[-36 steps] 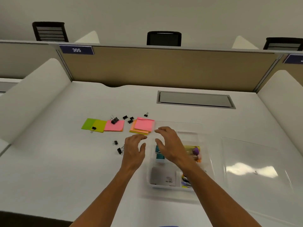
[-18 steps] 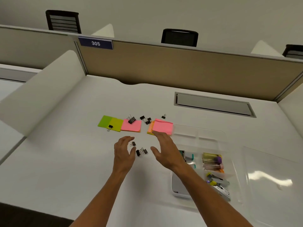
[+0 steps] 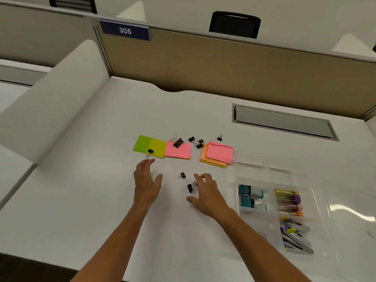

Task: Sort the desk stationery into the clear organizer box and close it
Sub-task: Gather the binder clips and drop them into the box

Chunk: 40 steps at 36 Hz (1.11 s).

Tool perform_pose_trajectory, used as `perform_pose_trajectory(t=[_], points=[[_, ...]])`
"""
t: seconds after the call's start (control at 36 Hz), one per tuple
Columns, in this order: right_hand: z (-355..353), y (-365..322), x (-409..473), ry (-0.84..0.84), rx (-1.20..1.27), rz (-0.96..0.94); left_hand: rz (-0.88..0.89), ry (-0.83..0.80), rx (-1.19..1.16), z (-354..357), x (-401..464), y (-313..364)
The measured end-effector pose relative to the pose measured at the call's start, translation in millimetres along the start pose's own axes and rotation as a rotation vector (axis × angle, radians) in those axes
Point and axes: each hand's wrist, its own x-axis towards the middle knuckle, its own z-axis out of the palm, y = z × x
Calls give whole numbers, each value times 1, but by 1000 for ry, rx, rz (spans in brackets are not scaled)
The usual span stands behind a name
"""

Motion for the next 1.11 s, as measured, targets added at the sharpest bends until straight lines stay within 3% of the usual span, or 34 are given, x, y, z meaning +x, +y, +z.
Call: perform_pose_trajectory(t=[0.28,0.47,1.11], points=[[10,-17,19,-7,2,53,-64,-33,-23,-2,48,-11],[17,-30,28,10,-29,59,-13,-75,75,9,65,-15],[29,-33,34,131,-103,-167,122,-28,210,12,66,-23]])
